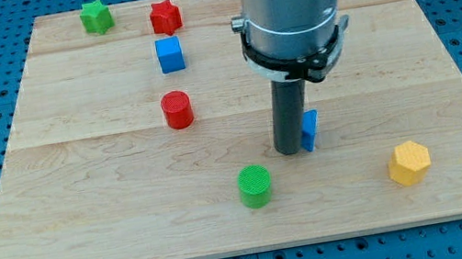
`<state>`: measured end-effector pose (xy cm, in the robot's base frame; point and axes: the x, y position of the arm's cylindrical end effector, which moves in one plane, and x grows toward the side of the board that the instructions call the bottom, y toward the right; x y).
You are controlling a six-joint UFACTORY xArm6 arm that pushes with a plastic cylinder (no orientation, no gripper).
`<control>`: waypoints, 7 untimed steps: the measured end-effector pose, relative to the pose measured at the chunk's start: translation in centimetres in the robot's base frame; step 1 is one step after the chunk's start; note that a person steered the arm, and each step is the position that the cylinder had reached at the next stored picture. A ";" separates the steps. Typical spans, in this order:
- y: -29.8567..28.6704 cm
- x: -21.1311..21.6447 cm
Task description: Move the green circle to the bottom right of the red circle
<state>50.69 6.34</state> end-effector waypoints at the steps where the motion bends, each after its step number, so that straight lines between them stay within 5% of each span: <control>1: -0.9 1.1; 3: 0.6 7.7; 7: -12.9 0.8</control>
<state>51.50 -6.60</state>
